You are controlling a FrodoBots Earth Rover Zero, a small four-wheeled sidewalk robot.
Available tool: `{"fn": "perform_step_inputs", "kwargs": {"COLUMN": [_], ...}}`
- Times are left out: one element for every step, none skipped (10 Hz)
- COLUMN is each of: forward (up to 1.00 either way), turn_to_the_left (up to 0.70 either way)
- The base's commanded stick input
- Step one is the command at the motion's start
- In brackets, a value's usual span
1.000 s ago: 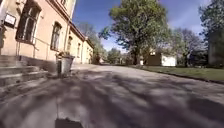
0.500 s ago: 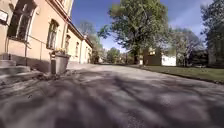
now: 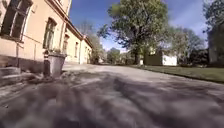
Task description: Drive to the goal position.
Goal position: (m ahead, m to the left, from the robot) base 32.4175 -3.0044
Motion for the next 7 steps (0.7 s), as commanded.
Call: {"fn": "perform_step_inputs", "kwargs": {"forward": [1.0, 1.0, 1.0, 1.0, 1.0, 1.0, 1.0], "turn_to_the_left": [0.0, 0.0, 0.0, 0.0, 0.0, 0.0, 0.0]}}
